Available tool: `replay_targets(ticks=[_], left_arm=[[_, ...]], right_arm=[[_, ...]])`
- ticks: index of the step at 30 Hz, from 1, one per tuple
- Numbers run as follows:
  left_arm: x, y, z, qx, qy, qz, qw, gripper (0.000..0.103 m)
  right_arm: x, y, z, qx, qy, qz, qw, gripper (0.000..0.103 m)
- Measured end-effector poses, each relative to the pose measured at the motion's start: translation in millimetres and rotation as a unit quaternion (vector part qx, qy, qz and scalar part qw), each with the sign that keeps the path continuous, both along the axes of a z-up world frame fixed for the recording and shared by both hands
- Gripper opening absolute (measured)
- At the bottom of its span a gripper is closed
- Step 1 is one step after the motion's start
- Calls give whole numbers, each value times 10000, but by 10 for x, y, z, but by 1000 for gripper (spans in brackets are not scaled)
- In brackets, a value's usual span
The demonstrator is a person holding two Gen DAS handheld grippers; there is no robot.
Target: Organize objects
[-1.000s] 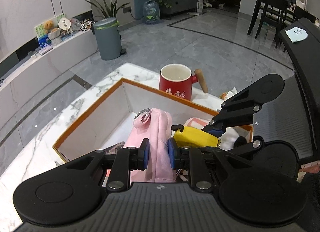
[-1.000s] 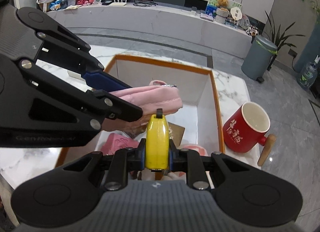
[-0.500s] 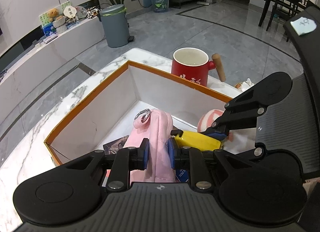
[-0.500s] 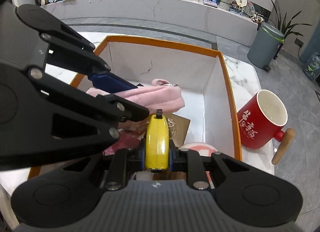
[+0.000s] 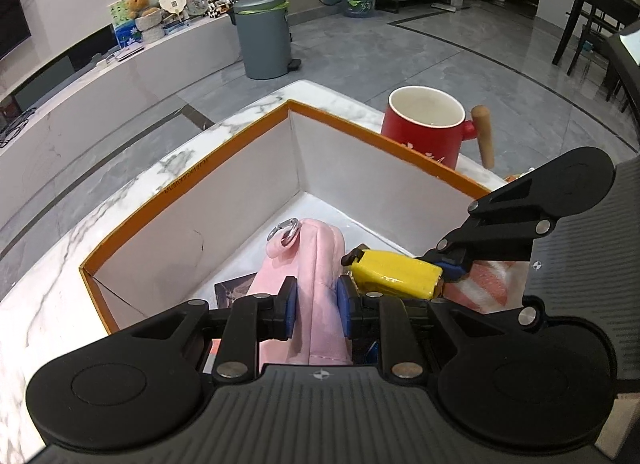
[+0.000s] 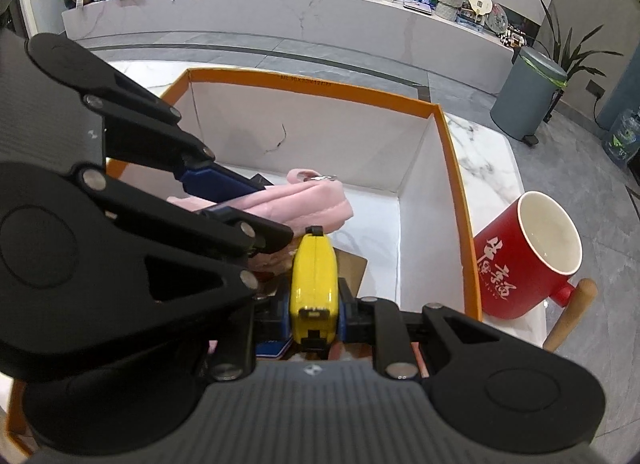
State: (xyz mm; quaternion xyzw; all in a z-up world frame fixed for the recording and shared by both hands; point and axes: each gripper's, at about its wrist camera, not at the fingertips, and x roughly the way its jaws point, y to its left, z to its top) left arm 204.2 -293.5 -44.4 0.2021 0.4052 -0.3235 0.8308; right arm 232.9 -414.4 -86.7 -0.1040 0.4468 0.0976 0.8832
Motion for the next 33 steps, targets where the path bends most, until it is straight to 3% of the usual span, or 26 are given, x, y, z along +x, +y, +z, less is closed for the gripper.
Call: replay_targets(ticks=[8, 17, 20, 22, 26, 33], left_arm=[[13, -52, -49, 114, -34, 29, 9999, 23], [49, -9, -130, -64, 108, 329, 9994, 28], [70, 23, -152, -87, 149, 569, 9982, 49], [118, 64, -185, 3, 275, 839, 9961, 79], [126, 163, -180, -174, 404, 914, 9948, 80], [85, 181, -92, -170, 354, 966, 9946, 85]], right_arm=[[42, 10, -98, -45, 33, 22, 10000, 21], [75, 47, -122, -113, 158, 138, 9997, 25], [77, 64, -123, -101, 189, 236, 9995, 32], [80, 85, -133, -165, 235, 277, 9992, 47], [111, 122, -141, -314, 334, 300, 9985, 62], [120, 92, -111, -255, 193, 244, 9992, 65]])
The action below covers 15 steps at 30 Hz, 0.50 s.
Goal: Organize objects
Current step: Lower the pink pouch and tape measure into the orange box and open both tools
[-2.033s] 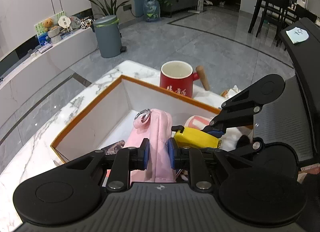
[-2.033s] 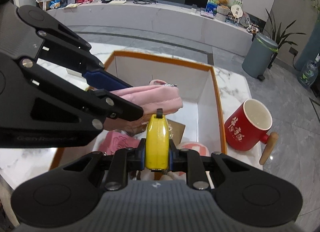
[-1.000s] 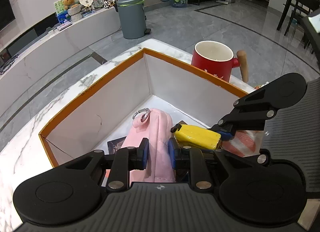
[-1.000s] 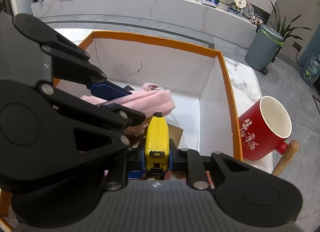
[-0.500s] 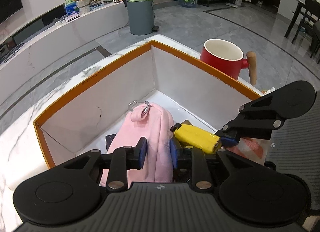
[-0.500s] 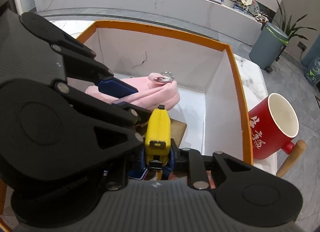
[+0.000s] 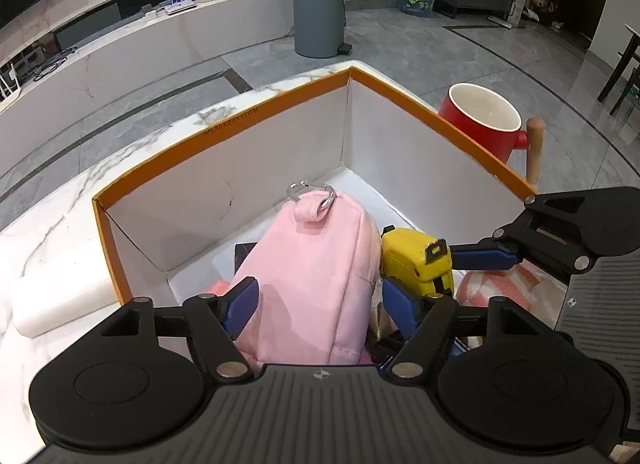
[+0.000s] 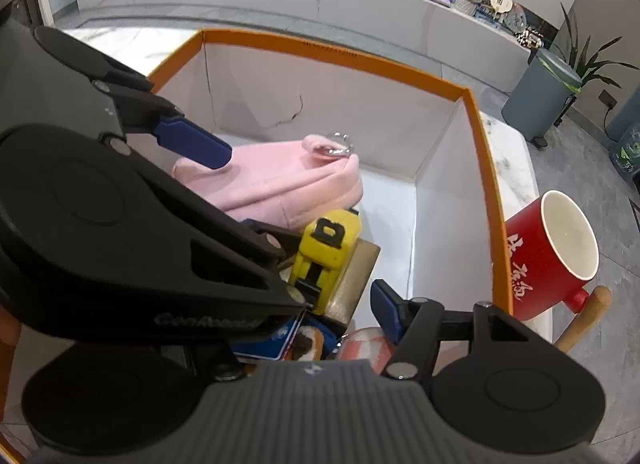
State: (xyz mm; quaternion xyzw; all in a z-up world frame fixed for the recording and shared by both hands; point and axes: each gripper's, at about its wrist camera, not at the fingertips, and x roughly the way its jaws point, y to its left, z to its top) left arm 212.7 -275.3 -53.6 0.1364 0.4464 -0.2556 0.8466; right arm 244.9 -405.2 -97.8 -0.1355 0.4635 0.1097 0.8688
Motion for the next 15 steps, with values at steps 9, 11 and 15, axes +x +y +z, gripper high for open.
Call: replay_targets(ticks=[9, 11, 15], left_arm=[[-40, -16, 148, -99, -197, -185, 9996, 85], [-50, -25, 185, -129, -172, -148, 9997, 85], [-112, -50, 291, -119, -253, -241, 9993, 85]], right_arm=[[6, -6, -10, 15, -142, -77, 9999, 65], [-42, 5, 10, 38, -288, -19, 9996, 65], [-157, 0, 91, 109, -778, 111, 9968, 73]])
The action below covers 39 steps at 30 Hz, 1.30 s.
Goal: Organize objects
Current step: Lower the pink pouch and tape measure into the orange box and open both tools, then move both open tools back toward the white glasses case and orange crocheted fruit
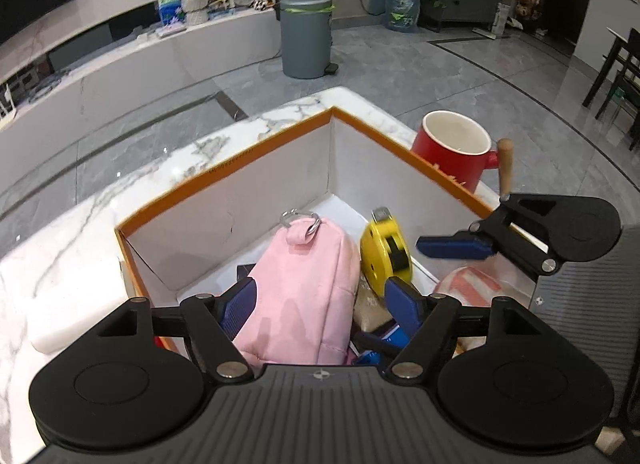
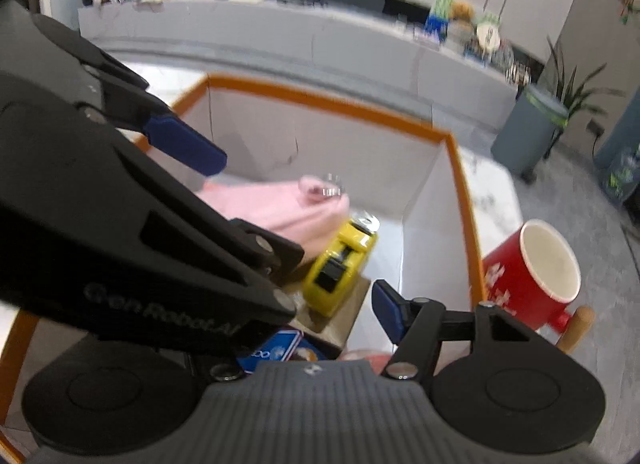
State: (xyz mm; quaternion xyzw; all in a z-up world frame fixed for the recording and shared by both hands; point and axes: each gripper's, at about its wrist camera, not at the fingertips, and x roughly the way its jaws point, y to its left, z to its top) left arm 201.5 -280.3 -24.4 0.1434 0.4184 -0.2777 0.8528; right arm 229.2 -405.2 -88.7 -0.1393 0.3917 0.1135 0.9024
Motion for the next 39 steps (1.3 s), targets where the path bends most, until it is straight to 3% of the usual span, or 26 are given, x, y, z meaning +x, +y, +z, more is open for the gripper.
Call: replay_targets(ticks=[10, 22, 29, 39], left_arm=[[-247, 26, 400, 30, -415, -282, 9987, 86], [-582, 301, 955, -203, -948, -272, 9949, 86], [-767, 606, 1187, -228, -1247, -189, 9918, 87], [-938, 1141, 1408, -414, -1530, 85, 9873, 88]], right_arm=[[-218, -31, 111, -16, 12, -295, 9996, 77], [-538, 94, 836, -99, -495, -386, 9980, 81], [-703, 375, 1186, -93, -797, -349, 9962, 82], [-953, 1071, 1531, -289, -1134, 136, 9930, 83]])
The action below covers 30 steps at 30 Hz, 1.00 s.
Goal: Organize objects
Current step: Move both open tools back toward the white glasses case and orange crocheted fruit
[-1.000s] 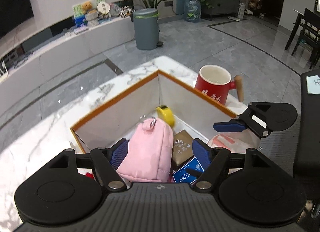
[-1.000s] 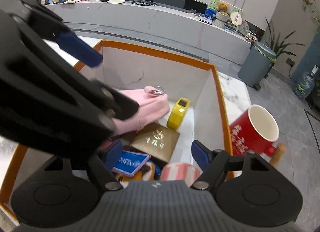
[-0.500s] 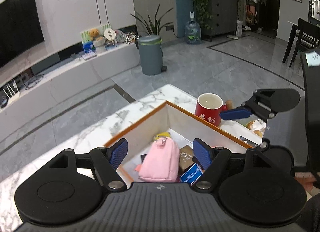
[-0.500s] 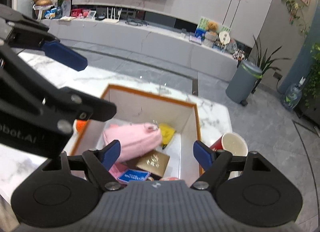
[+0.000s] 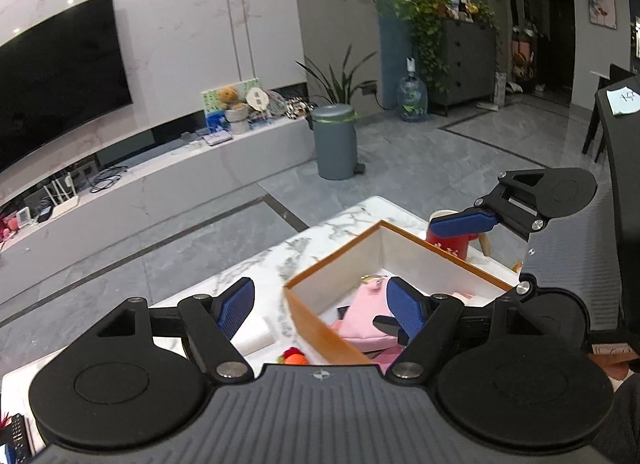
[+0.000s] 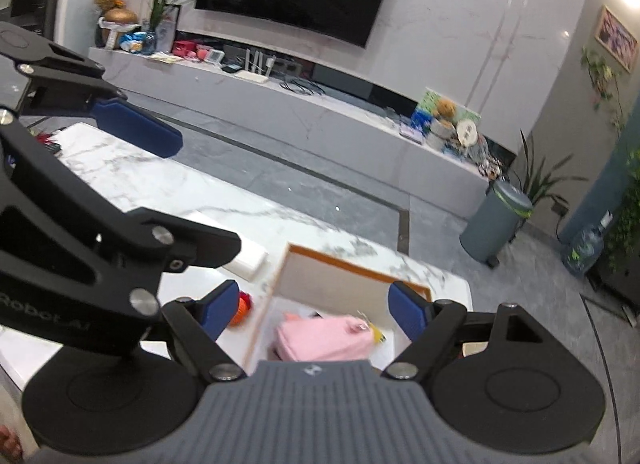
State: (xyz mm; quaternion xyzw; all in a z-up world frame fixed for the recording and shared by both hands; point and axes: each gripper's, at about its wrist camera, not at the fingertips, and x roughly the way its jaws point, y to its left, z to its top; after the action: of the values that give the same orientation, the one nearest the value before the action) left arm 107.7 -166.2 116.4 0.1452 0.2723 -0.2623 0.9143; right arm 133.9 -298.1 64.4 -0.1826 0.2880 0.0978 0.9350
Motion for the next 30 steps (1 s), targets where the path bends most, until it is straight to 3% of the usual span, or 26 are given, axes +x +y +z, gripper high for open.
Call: replay_targets(ticks=[7, 13, 23, 27, 30], left_arm=[[-96, 332, -11, -10, -149, 116, 9998, 91], [-122, 676, -126, -177, -30, 301, 9994, 92], [-257, 1293, -673, -566, 264, 685, 9957, 93], [-281, 1464, -952, -720, 330, 764, 9939, 93], [-227, 1513, -1070, -605, 515, 800, 9936, 93]], right_arm=[[-133, 472, 51, -219, -67, 190, 9996, 86], [-204, 783, -50, -288, 17, 244, 9993, 86], [-649, 881, -670, 424, -97, 13, 9991, 87], [-915, 879, -925, 891, -676, -69, 9937, 92], [-1086, 866, -1242, 1217, -882, -28, 9886, 92]])
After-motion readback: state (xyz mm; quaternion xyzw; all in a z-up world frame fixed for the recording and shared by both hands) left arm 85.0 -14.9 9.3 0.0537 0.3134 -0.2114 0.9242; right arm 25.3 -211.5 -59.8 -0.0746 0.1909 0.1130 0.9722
